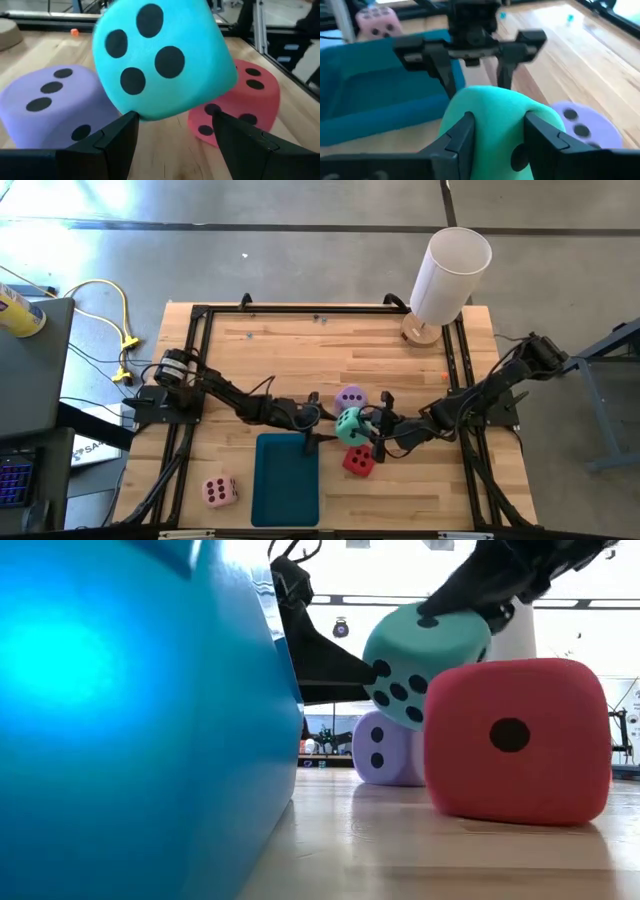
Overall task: Pick & Place Dice
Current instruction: Put the big green die into the blue bin, then put the small light blue die into the blue bin
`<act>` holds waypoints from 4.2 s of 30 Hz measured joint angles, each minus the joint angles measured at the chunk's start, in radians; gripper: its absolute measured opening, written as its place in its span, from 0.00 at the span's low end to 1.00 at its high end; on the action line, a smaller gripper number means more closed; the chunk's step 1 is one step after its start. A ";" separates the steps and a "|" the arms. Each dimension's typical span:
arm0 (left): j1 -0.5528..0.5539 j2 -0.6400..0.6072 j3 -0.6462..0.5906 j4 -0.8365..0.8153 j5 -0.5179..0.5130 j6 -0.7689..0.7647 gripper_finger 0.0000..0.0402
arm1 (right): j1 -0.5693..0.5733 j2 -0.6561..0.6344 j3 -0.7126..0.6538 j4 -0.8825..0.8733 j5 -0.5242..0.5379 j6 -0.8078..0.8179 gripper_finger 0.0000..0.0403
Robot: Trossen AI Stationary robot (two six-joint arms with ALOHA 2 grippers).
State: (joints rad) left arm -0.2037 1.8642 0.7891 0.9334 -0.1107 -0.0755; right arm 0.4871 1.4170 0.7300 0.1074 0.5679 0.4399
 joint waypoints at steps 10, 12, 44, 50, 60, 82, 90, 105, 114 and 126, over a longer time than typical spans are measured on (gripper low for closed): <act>-0.041 -0.034 0.001 -0.051 -0.026 0.076 0.61 | -0.071 -0.002 0.002 0.125 -0.156 -0.066 0.26; -0.049 -0.052 0.002 -0.087 -0.027 0.078 0.61 | -0.079 -0.002 0.002 0.140 -0.177 -0.071 0.26; -0.388 -0.282 0.003 -0.273 -0.343 0.389 0.61 | -0.153 0.374 0.542 0.090 -0.565 -0.309 0.00; -0.496 -0.311 0.004 -0.210 -0.435 0.451 0.61 | -0.215 0.446 0.601 0.082 -0.658 -0.268 0.00; -0.624 -0.318 0.017 0.236 -0.780 0.553 0.61 | -0.294 0.571 0.608 0.095 -0.678 -0.268 0.00; -0.734 -0.318 0.010 0.269 -1.234 0.602 0.61 | -0.293 0.569 0.620 -0.039 -0.690 -0.202 0.00; -0.765 -0.315 0.009 0.260 -1.255 0.593 0.61 | -0.288 0.552 0.621 -0.133 -0.641 -0.188 0.00; -0.792 -0.316 0.008 0.251 -1.283 0.554 0.61 | -0.259 0.539 0.621 -0.183 -0.524 -0.196 0.00; -0.797 -0.316 0.008 0.251 -1.283 0.557 0.61 | -0.205 0.474 0.620 -0.253 -0.278 -0.273 0.00; -0.816 -0.316 0.008 0.249 -1.300 0.549 0.61 | 0.031 0.295 0.621 -0.705 0.335 -0.038 0.00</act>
State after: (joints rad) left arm -1.0197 1.5482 0.7975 1.1824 -1.4110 0.4732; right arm 0.5179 1.7124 1.3512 -0.5971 0.9025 0.4020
